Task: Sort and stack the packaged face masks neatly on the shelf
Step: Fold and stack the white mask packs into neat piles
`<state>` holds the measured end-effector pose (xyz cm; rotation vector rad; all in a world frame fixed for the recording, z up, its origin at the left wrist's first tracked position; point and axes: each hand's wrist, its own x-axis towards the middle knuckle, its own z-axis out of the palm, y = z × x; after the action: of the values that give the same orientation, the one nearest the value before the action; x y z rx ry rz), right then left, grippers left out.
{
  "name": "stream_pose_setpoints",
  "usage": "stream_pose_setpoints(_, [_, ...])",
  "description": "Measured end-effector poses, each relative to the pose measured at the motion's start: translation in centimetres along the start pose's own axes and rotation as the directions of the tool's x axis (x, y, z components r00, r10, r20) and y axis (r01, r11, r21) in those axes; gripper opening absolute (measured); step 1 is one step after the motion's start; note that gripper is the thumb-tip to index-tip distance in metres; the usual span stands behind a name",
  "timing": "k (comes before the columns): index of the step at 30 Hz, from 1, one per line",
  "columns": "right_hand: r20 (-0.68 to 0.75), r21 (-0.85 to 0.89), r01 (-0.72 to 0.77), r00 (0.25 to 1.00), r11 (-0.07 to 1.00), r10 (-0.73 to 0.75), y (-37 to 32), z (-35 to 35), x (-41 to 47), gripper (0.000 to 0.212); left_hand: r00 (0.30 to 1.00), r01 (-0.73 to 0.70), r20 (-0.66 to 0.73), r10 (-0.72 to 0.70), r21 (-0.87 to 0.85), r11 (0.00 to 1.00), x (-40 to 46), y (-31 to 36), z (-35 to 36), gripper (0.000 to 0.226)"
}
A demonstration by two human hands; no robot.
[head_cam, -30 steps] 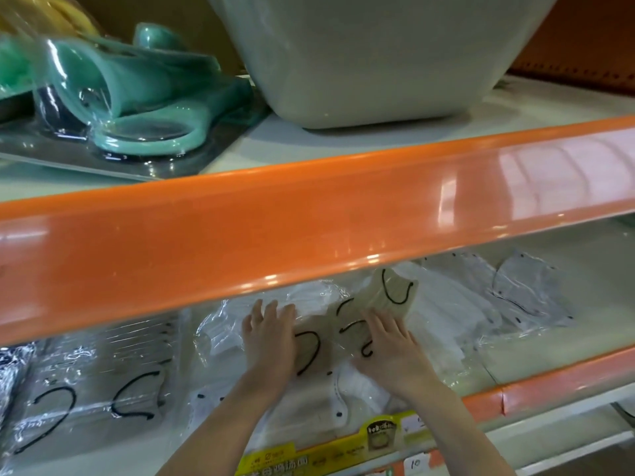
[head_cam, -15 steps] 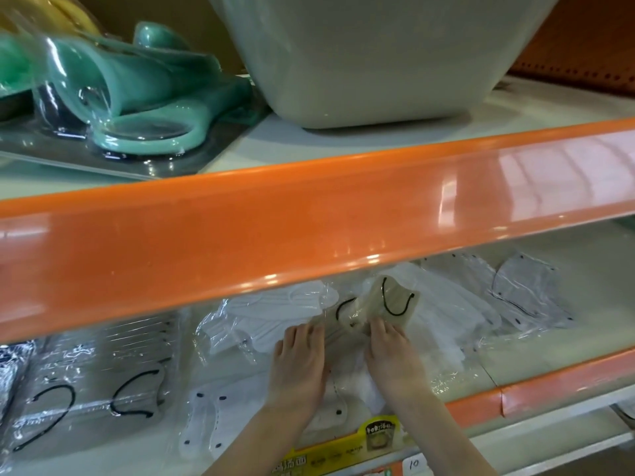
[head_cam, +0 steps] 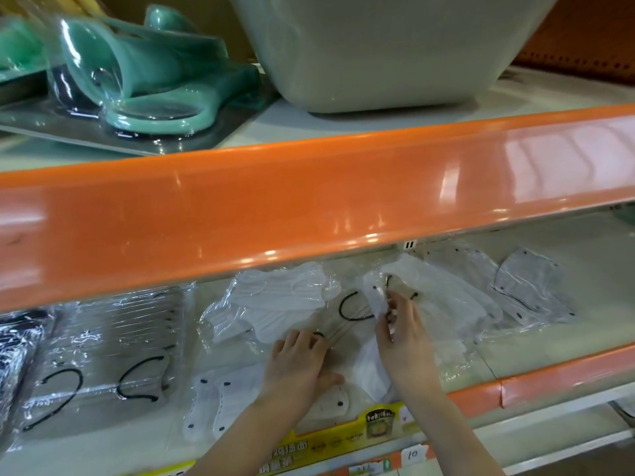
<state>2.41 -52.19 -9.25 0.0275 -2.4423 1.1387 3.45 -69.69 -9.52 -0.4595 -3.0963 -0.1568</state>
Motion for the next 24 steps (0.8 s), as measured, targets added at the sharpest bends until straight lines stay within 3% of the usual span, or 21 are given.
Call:
stream_pose_setpoints(3, [0.095,-0.069,0.046,0.995,0.997,-0.039,0.2,0.6,-0.3,0.032,0.997,-0.048,-0.054,0.048,-0.008,0.999,-0.7,0.0,0.0,0.045])
stream_pose_setpoints(7, [0.281,-0.113,0.044,0.960,0.993,-0.010,-0.3,1.7,-0.9,0.046,0.960,-0.122,-0.256,0.117,-0.003,0.993,-1.2,-0.6,1.4,0.032])
stream_pose_setpoints(10, [0.363,-0.158,0.173,0.926,0.972,-0.106,-1.2,1.7,-1.4,0.059,0.899,-0.119,-0.427,0.095,-0.030,0.992,-2.1,-1.8,1.6,0.006])
stream_pose_setpoints(13, [0.453,-0.244,0.425,0.845,0.871,-0.285,-1.6,1.8,-1.9,0.056,0.832,-0.106,-0.553,0.047,-0.075,0.992,-3.1,-3.5,1.2,0.013])
stream_pose_setpoints(16, [0.407,-0.262,0.527,0.820,0.808,-0.403,-1.7,3.1,-2.3,0.030,0.755,-0.104,-0.655,0.027,-0.079,0.991,-4.0,-5.1,-0.2,0.012])
stream_pose_setpoints(18, [0.367,-0.228,0.519,0.830,0.824,-0.421,-2.0,4.0,-2.3,0.031,0.733,-0.093,-0.679,0.030,-0.057,0.994,-4.5,-6.4,-0.8,0.013])
stream_pose_setpoints(21, [0.325,-0.247,0.527,0.836,0.814,-0.442,-3.3,5.0,-2.6,0.019,0.768,-0.076,-0.638,0.058,0.000,0.997,-5.3,-8.1,-1.0,0.029])
stream_pose_setpoints(24, [0.286,-0.190,0.539,0.830,0.821,-0.479,-5.2,6.4,-2.9,0.021,0.798,-0.026,-0.602,0.039,0.030,0.999,-6.2,-9.1,-1.1,0.046])
